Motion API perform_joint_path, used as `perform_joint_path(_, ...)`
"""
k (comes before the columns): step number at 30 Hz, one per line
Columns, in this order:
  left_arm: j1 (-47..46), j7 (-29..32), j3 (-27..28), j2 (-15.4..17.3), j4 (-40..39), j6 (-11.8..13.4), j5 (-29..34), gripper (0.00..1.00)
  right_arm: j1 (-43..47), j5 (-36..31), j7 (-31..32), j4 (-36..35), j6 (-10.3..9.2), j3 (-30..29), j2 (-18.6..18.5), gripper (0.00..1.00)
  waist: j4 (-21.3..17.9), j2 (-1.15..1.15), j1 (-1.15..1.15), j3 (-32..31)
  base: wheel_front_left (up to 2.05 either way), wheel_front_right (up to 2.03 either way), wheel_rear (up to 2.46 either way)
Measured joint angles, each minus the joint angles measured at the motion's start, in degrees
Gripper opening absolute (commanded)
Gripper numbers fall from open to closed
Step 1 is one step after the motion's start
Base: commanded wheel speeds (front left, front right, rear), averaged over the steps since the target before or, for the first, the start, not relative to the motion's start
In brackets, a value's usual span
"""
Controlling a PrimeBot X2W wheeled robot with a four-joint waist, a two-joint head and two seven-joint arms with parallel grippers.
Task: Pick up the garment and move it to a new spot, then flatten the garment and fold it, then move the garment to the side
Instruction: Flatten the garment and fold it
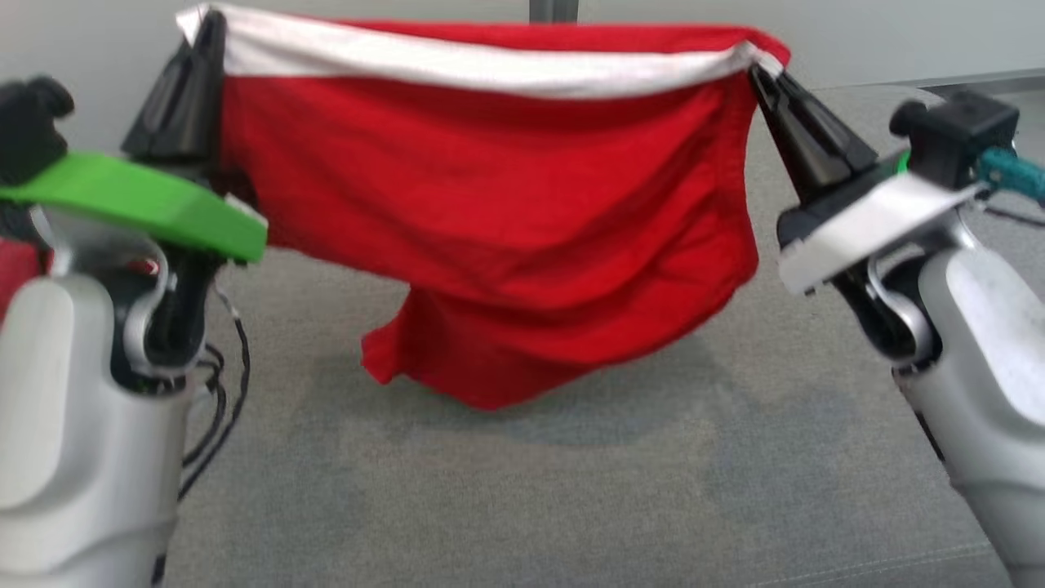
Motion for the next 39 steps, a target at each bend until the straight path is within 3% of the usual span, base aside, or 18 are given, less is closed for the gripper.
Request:
perform_joint_path(4,-12.72,-0.64,-0.88,0.99,9.25,-0.65,3.39,0.00,-13.21,-0.47,-1.69,9.91,0.00,2.14,2.26,0.00,0.35,0.00,0.00,3.18,0.00,0.00,0.00)
perform_joint_path(5,-19.73,-3.04,-0.93,1.44,13.83,-0.71,5.88,0.00,-19.80,-1.92,-4.10,15.21,0.00,2.60,3.67,0.00,0.51,0.00,0.00,5.01,0.00,0.00,0.00)
perform_joint_path(10,-31.99,-11.83,-1.78,1.04,22.92,-2.16,9.92,0.00,-30.32,-6.92,-10.71,27.35,0.01,3.56,6.24,0.00,0.92,0.00,0.00,9.77,0.00,0.00,0.00)
perform_joint_path(14,-33.33,-18.37,-2.83,-0.44,28.95,-3.58,10.04,0.00,-32.22,-8.44,-13.08,35.32,0.02,3.79,8.23,0.00,1.27,0.00,0.01,13.38,0.00,0.00,0.00)
perform_joint_path(18,-27.11,-21.81,-4.00,-2.42,31.71,-4.69,9.00,0.00,-30.21,-9.49,-13.67,40.58,0.01,5.88,8.98,0.00,1.80,0.01,0.01,16.29,0.00,0.00,0.00)
perform_joint_path(25,-12.07,-22.71,-2.55,-4.32,28.30,-5.23,5.71,0.00,-22.25,-8.49,-13.68,39.31,0.02,8.99,8.82,0.00,3.12,0.01,0.02,18.26,0.00,0.00,0.00)
perform_joint_path(39,13.33,-22.95,2.61,-6.62,7.38,-5.47,7.38,0.00,-2.23,-6.78,-13.72,19.07,0.01,7.43,3.59,0.00,3.89,-0.01,0.00,13.74,0.00,0.00,0.00)
